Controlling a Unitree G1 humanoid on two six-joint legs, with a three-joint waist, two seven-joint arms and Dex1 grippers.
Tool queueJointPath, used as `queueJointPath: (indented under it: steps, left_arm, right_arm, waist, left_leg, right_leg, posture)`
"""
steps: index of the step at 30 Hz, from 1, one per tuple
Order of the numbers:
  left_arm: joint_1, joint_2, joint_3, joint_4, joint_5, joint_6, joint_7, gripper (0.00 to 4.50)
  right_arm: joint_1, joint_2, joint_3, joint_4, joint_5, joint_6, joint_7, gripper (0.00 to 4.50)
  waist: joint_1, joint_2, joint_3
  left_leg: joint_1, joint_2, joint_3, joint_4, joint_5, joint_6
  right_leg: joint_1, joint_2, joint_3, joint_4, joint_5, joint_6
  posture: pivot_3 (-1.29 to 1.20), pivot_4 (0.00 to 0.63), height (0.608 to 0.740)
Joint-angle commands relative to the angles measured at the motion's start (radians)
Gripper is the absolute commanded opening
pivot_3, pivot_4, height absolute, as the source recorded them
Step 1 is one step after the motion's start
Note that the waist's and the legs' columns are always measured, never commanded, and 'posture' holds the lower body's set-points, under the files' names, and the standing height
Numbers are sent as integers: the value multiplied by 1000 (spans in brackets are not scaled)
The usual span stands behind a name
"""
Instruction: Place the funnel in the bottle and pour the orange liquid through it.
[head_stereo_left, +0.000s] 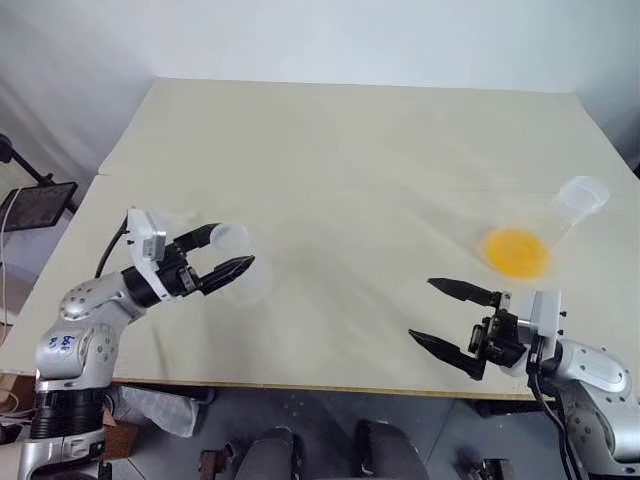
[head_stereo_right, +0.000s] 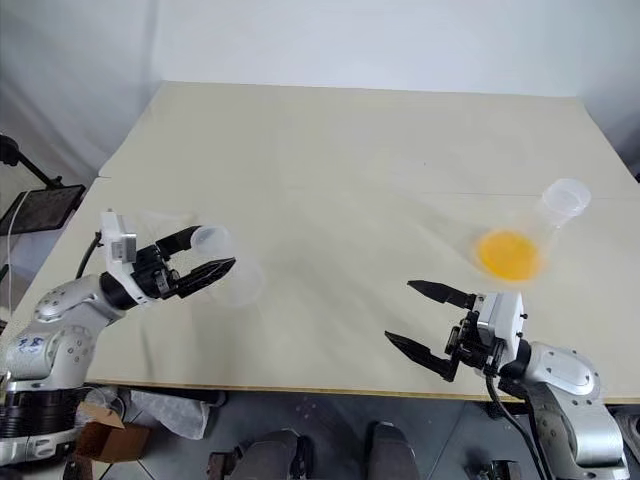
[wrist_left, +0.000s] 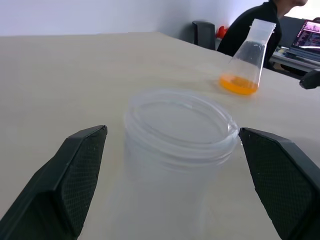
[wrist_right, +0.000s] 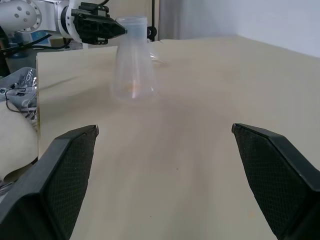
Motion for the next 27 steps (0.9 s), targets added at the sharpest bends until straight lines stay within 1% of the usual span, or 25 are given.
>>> queueJointPath:
  steps: [1,2,5,6,7,8,12,16,20,24,27]
  left_arm:
    - [-4,17,0,5,21,-9,-17,4100]
    - [-6,15,0,10,24,-9,-17,3893]
    - [-14,7,-3,18,29,-15,-19,2929]
    - [-18,4,-7,19,30,-17,-19,2674]
    - [-19,0,-10,17,29,-15,-19,2447]
    - [-20,-1,-14,15,29,-13,-19,2330]
    - [-43,-4,-43,6,33,-12,-37,2327]
    - [-167,-46,-126,-1,33,4,-56,2327]
    - [-339,-150,-240,99,99,-23,-70,2327]
    - [-489,-294,-322,285,187,-115,-80,2327]
    - [-579,-383,-362,439,259,-206,-84,2327]
  right_arm:
    - [10,9,-27,-44,4,-26,-21,4500]
    - [11,11,-24,-47,2,-28,-27,4500]
    - [10,15,-14,-54,-2,-29,-43,4500]
    - [10,15,-12,-56,-3,-28,-47,4500]
    - [10,15,-11,-58,-4,-27,-50,4500]
    - [10,14,-11,-59,-4,-26,-53,4500]
    - [10,7,-28,-67,-5,-16,-75,4500]
    - [60,-8,-96,-90,2,-10,-106,4500]
    - [166,4,-180,-133,-7,-19,-148,4500]
    - [294,48,-257,-172,-23,-48,-193,4500]
    - [378,98,-283,-213,-42,-73,-234,4500]
  waist:
    - [-1,0,0]
    - [-1,0,0]
    - [-1,0,0]
    - [-1,0,0]
    - [0,0,0]
    - [1,0,0]
    - [6,0,0]
    - [29,0,0]
    - [41,0,0]
    - [47,0,0]
    - [46,-1,0]
  left_leg:
    - [0,0,0,0,0,0]
    - [0,0,0,0,0,0]
    - [0,1,0,0,0,0]
    - [0,1,0,1,0,0]
    - [0,1,0,1,0,0]
    - [0,0,0,1,0,0]
    - [0,0,0,2,0,0]
    - [-1,0,-1,3,0,0]
    - [-3,-3,-1,7,-1,1]
    - [-2,-4,2,7,0,1]
    - [-2,-3,4,7,0,2]
  right_leg:
    - [0,0,0,0,0,0]
    - [0,0,0,0,0,0]
    - [0,0,0,0,0,0]
    - [0,0,0,0,0,0]
    - [0,0,0,0,0,0]
    - [0,0,0,0,0,0]
    - [1,0,0,0,0,0]
    - [0,0,0,1,0,0]
    - [1,2,-1,3,0,1]
    - [0,4,-4,4,1,2]
    - [0,5,-5,4,1,2]
  posture:
    - [0,150,740]
    - [0,150,740]
    - [0,150,740]
    - [0,150,740]
    - [0,150,740]
    - [0,150,740]
    - [0,150,740]
    - [0,150,740]
    - [0,150,740]
    - [0,150,740]
    - [0,150,740]
